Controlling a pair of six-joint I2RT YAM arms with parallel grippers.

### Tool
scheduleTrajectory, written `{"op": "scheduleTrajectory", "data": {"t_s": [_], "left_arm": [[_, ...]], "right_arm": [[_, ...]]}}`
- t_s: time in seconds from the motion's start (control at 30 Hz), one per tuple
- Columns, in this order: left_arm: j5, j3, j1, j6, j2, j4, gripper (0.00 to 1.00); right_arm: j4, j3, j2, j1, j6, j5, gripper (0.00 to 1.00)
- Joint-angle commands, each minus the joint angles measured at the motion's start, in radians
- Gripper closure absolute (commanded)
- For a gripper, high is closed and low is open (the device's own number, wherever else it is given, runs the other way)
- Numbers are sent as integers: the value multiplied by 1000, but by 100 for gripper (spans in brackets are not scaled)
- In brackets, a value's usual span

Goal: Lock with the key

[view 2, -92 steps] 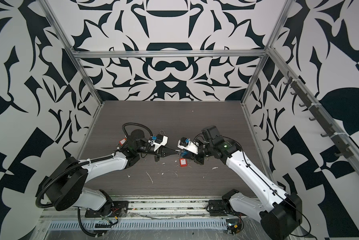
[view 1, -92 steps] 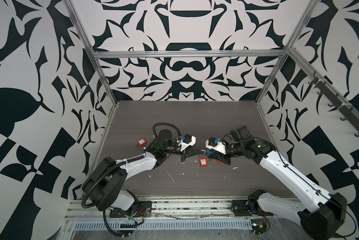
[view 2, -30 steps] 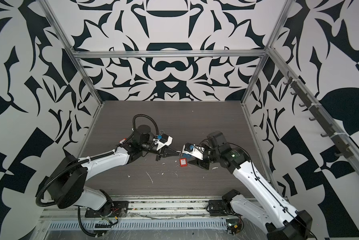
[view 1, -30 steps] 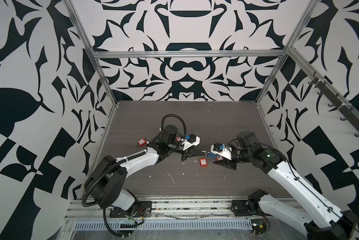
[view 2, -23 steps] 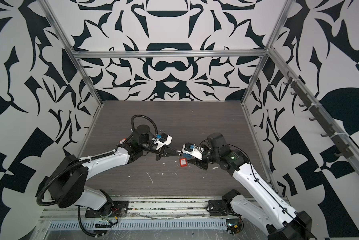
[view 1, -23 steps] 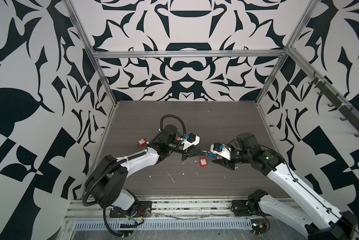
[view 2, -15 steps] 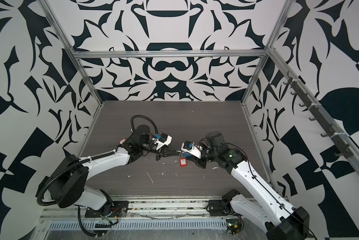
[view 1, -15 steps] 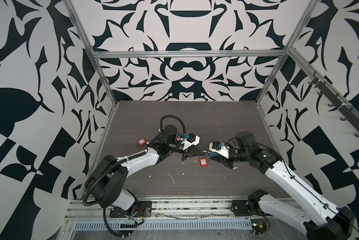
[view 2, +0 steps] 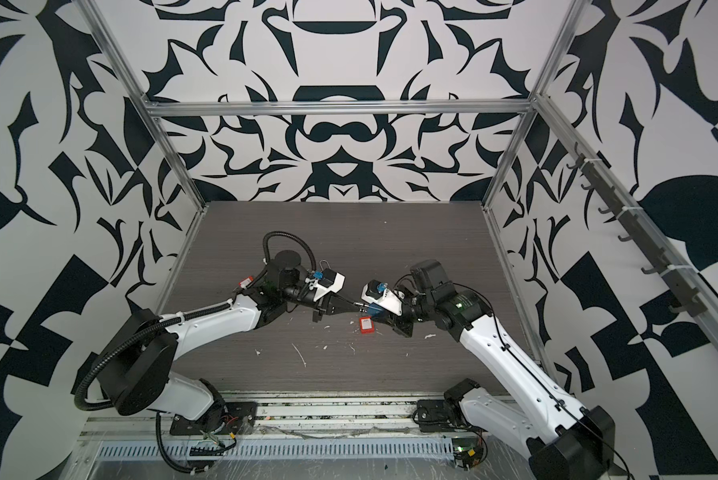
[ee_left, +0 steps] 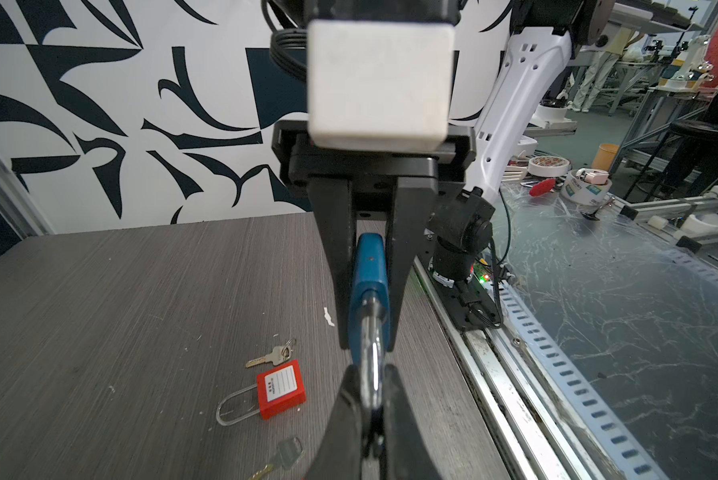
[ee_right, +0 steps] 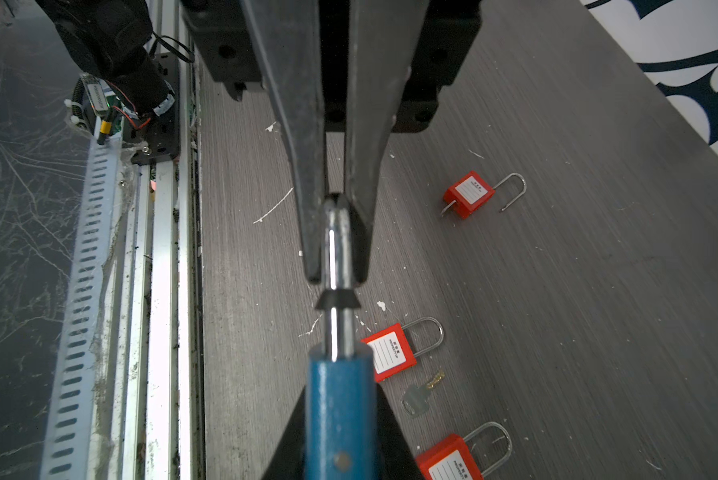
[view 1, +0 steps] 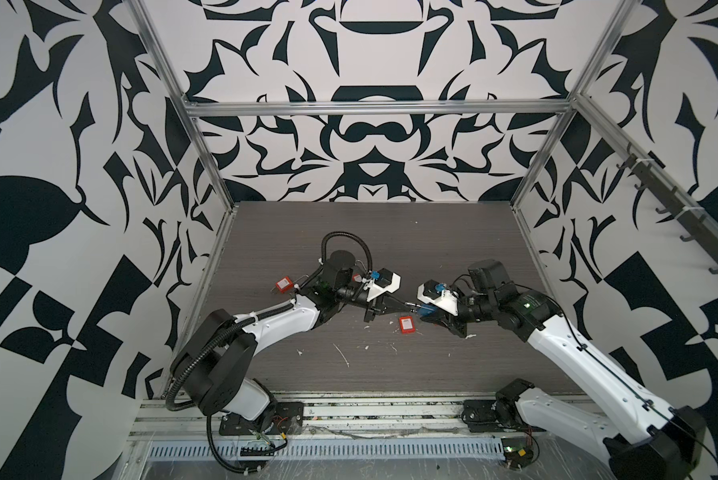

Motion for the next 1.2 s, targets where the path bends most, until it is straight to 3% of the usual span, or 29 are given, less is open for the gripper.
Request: {"op": "scheduleTrajectory", "data": {"t_s": [0.0, 0.53, 0.77, 1.0, 1.17], "left_arm": [[-26, 11, -33, 32, 18, 14, 100], [-7, 23, -77, -31, 67, 46, 100], [-1, 26, -90, -91, 107, 114, 100], [-51, 24, -127, -1, 103, 85, 100], [-68, 31, -147, 37, 100, 50, 100]], "right_arm": [[32, 69, 20, 5, -6, -98, 100], [252, 38, 33, 6, -10, -26, 100], [306, 35, 43, 9, 23, -78, 100], [281, 70, 55, 8, 53, -181, 100], [323, 64, 60, 9, 68, -173, 100]]}}
